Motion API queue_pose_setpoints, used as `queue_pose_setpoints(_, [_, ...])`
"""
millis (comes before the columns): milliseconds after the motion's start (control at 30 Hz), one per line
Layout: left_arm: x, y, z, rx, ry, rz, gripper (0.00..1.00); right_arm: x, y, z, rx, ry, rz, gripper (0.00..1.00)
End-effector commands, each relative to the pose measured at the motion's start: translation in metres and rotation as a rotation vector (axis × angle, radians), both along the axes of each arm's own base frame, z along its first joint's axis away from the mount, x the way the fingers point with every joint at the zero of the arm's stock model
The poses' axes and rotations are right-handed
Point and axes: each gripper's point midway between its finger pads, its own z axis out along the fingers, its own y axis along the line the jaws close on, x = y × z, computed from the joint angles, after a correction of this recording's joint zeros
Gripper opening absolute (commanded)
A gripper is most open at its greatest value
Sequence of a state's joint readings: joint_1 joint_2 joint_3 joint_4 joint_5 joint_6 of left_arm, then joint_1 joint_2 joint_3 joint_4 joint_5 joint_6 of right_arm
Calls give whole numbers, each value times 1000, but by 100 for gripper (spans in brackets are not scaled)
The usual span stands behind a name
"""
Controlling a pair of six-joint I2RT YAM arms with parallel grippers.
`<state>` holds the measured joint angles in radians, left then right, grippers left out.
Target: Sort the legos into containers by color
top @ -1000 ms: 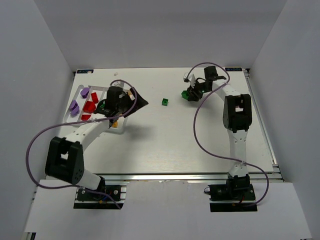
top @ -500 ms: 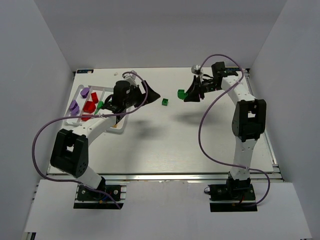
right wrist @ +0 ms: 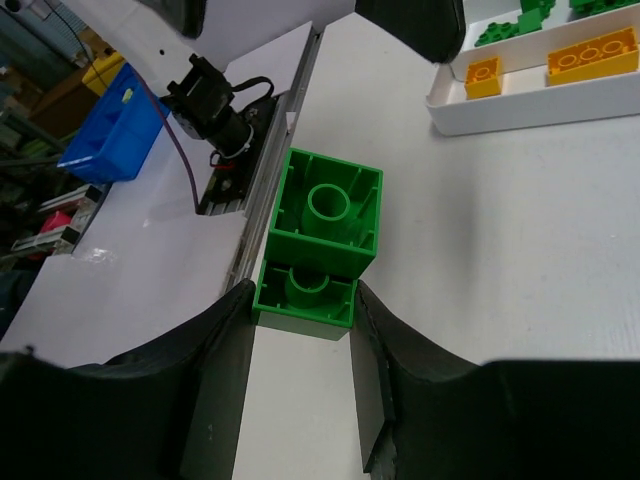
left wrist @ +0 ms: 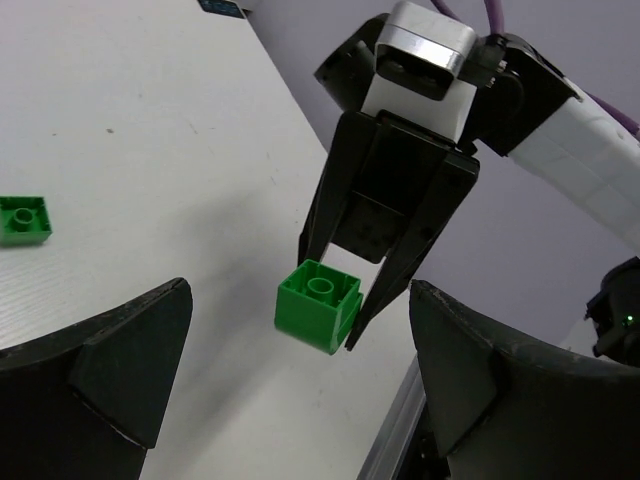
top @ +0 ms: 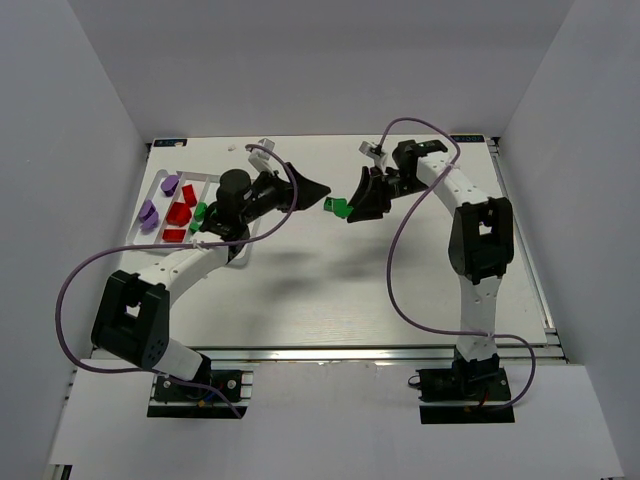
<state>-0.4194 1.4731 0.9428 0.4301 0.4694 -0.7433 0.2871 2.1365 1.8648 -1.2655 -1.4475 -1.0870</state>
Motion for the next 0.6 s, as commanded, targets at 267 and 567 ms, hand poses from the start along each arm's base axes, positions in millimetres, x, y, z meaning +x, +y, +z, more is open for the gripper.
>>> queue_pose_setpoints(267, [-40, -14, 39, -127, -83, -176, 97, -10, 15, 56, 166, 22, 32, 0])
queue_pose_setpoints(567, [-44, -20, 35, -144, -52, -230, 94, -25, 29, 65, 177, 4, 80, 0])
